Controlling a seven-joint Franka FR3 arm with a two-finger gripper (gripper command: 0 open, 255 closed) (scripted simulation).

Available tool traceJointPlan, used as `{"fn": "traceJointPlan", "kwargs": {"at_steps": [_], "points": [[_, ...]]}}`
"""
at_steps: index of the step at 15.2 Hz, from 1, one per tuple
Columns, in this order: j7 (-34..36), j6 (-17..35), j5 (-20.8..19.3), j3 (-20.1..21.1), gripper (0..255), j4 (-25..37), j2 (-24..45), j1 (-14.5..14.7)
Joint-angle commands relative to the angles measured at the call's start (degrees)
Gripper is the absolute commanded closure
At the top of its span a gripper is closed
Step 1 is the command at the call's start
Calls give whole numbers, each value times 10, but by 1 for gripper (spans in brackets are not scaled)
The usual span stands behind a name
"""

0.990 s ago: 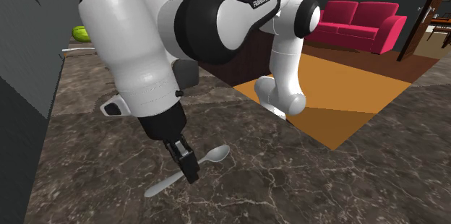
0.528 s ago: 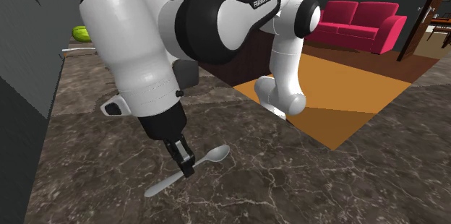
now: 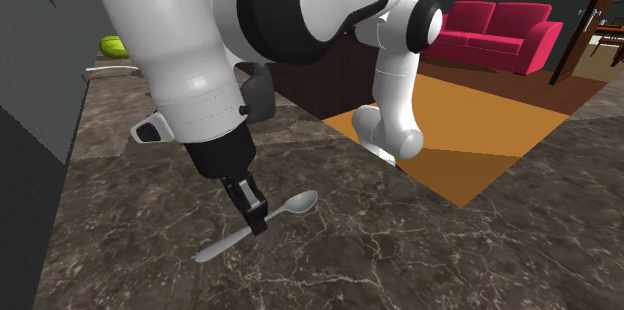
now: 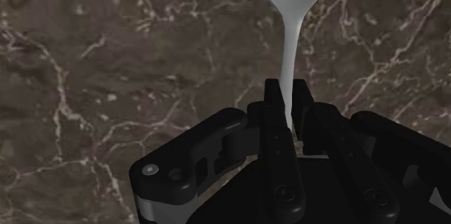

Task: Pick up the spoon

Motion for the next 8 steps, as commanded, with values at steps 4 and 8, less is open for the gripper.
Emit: {"fn": "traceJointPlan", "kwargs": {"at_steps": [4,8], "points": [[7,-39,-2,0,255,45,6,0],[14,-71,-3,0,255,86,14,0]]}}
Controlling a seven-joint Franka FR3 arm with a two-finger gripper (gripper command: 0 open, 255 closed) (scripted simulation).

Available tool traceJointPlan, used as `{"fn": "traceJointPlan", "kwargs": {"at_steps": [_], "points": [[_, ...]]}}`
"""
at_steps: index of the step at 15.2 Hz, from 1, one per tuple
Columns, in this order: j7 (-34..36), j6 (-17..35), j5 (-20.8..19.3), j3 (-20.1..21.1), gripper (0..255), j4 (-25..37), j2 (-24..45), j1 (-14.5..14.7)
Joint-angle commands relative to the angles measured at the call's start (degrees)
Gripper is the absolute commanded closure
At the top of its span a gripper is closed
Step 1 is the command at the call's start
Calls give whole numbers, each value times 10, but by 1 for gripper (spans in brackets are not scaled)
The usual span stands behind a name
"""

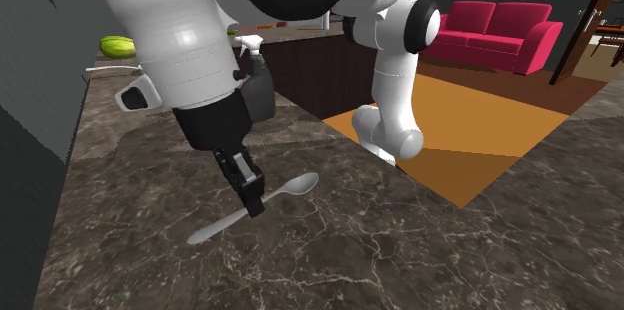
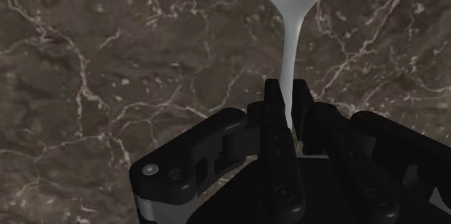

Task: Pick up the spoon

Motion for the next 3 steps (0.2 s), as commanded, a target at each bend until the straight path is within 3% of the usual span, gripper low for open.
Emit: {"fn": "traceJointPlan", "kwargs": {"at_steps": [1,3], "points": [[2,-18,-1,0,255,21,3,0],[3,-19,-1,0,255,22,3,0]]}}
